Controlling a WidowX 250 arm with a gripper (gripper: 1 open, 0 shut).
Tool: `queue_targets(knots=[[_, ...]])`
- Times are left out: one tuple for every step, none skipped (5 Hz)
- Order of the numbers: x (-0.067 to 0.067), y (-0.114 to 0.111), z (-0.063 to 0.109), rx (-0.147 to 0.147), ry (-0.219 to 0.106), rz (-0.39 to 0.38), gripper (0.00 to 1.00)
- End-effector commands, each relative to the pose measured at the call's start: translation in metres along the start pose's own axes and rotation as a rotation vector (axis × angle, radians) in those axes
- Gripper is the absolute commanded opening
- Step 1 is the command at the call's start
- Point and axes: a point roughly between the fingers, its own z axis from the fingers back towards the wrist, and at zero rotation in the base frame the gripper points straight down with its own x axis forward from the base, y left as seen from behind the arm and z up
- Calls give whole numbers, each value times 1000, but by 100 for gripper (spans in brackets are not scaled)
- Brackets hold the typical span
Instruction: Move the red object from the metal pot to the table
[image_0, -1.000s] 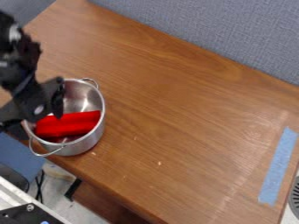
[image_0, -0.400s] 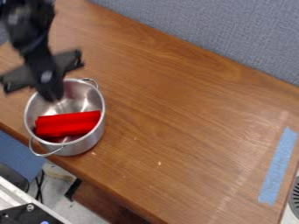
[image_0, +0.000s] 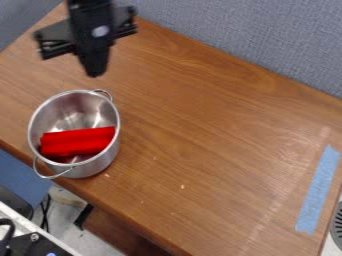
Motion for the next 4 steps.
queue_targets(knots=[[-2,13,1,-3,8,181,0],[8,28,-5,-35,-8,352,0],[10,27,4,-45,-2,101,0],[13,29,9,-10,10,-125,0]])
